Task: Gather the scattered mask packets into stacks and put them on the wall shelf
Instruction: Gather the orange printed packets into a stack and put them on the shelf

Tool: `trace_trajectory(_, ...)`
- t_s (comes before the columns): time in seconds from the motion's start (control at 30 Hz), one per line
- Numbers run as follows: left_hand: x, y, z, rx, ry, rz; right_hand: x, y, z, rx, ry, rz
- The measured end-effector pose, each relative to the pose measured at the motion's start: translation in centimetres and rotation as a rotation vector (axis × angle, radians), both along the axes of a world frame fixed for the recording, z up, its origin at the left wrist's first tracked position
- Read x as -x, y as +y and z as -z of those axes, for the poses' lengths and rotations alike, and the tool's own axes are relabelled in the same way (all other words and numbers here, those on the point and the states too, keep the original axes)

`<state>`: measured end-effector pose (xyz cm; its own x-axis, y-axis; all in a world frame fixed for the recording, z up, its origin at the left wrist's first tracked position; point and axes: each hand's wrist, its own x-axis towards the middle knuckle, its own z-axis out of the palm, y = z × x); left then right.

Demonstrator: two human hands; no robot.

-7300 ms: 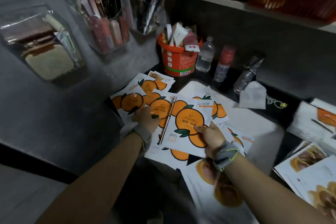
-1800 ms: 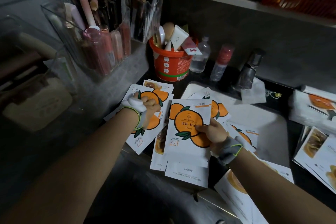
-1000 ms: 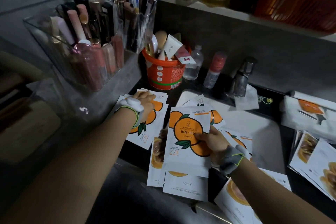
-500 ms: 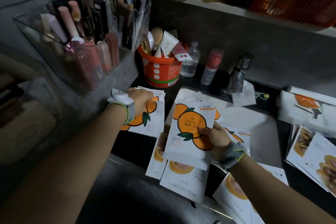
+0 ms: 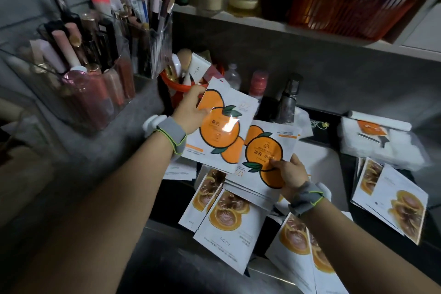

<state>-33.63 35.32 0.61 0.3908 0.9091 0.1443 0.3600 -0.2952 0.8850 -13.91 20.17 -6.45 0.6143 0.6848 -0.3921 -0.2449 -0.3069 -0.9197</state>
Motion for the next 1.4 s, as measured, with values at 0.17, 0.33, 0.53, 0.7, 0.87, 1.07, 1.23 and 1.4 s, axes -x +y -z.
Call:
trace_trajectory(0.17,-4.2,-3.3,1.0,0.236,-0.114,0.071,-0.5,-0.9,-1.5,-0.031,0.039,-0.047)
trace_trajectory(0.33,-9.0,-6.6,2.4,0.282,-0.027,0.035,-2.9,-3.4,-2.9,-0.027,0.115,0.016)
trace_trajectory(0.53,-13.1,-9.3,3.4,0.418,-0.034,0.008,-5.7,-6.7,-3.1,-0.091,0.255,0.117)
trace_trajectory(0.7,-17.3,-13.0,3.0,0.325,0.033,0.122,-9.1,-10.0,-4.0,-0.246,0.274,-0.117)
trace_trajectory(0.87,-22.1,-17.4,2.6,0.327,-0.121,0.134,-13.5,-13.9,-4.0,-0.194,-0.154,-0.086)
trace_trajectory(1.07,-27.9,-23.5,1.7,0.444,-0.213,0.260,-18.2,-20.3,-3.1,-0.212,-0.259,0.007)
trace_trajectory(1.23,-29.3,-27.7,3.4,0.487,-0.201,0.208,-20.2,-24.1,-1.7,-0.216,-0.292,-0.032)
trace_trajectory(1.4,-28.6,-30.3,5.3,0.489,-0.210,0.156,-20.8,-25.9,0.3,-0.224,-0.217,-0.186)
